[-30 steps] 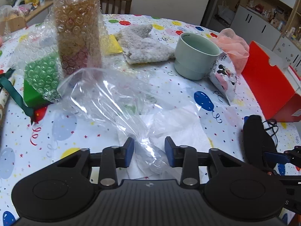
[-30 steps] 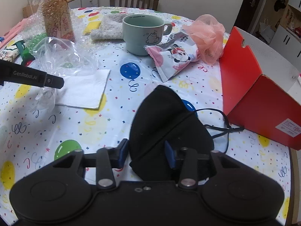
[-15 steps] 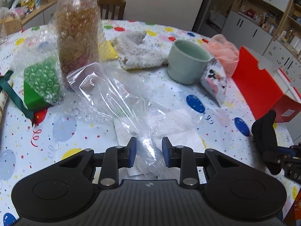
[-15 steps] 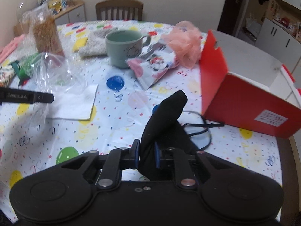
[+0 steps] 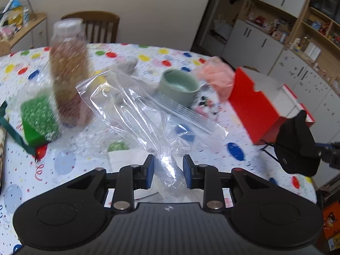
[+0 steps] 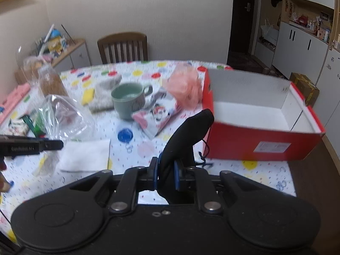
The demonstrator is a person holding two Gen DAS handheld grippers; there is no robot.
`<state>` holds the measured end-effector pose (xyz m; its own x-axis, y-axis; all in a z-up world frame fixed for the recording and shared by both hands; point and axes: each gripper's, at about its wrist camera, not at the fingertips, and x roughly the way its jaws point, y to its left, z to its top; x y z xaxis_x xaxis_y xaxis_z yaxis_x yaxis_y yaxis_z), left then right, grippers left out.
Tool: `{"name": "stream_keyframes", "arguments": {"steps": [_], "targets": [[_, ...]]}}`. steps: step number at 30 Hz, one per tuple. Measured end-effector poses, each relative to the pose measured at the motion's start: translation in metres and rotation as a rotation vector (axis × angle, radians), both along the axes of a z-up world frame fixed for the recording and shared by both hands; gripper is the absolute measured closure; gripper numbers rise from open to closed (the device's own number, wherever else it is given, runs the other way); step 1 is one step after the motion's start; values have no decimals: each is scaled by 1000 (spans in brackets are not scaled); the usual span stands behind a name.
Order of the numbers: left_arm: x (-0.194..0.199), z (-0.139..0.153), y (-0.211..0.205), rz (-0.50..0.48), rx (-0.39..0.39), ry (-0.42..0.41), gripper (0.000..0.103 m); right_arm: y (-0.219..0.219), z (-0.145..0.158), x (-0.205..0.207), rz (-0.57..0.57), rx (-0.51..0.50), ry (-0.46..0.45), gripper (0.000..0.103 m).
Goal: Organize soft objects
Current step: 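Carry the mask and bag with both tools over the red shoebox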
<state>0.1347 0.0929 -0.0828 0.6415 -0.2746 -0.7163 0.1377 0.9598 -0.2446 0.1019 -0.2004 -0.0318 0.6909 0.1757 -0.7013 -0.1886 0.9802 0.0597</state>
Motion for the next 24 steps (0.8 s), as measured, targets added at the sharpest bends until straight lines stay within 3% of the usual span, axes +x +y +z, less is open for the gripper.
{"name": "stream_keyframes", "arguments": {"steps": [7, 14, 24], "targets": [[-2, 38, -26, -57, -29, -50, 75, -31, 39, 10, 19, 25, -77, 90], [11, 69, -76, -88, -22, -96, 75, -85, 60, 38, 36, 34, -125, 90], [53, 78, -180, -131, -21, -91, 75, -166, 52, 89, 46, 3, -124, 90]]}}
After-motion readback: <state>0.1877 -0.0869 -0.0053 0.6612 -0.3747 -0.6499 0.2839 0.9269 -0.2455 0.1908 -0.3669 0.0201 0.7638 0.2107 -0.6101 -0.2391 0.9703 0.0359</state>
